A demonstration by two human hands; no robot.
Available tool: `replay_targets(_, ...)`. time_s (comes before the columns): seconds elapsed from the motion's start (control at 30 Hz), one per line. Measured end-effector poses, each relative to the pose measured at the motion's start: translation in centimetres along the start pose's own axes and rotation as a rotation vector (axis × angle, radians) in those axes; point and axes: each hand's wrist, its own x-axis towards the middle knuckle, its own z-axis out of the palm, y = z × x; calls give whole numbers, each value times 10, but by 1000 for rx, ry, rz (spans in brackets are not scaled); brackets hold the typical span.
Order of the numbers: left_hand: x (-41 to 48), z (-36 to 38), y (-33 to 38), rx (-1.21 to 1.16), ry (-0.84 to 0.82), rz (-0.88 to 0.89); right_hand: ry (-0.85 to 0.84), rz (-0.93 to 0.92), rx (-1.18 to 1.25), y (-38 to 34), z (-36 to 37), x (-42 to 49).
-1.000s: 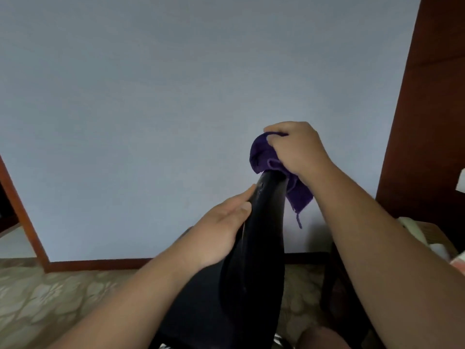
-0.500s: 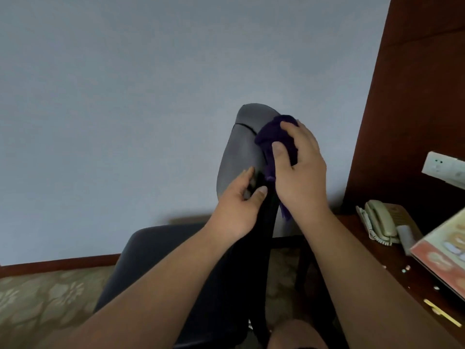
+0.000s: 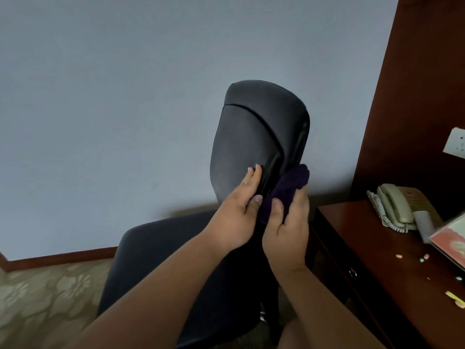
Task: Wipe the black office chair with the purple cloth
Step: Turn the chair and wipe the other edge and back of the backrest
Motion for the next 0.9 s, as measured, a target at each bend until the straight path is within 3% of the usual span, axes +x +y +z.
replay_targets(0.23,7,16,-9,98,-13,39,-84,91,-49,25,-9,-12)
replay_targets(0.5,17,19,-14,43,-26,1,87,-91,-122,-33,-3,129)
replay_targets(0.67,24,21,-13,37,-32,9,106,-157,-161,-4,6,91)
replay_targets(0.9,37,31,-24,57,-31,1,-6,-16,-181,68,15,15)
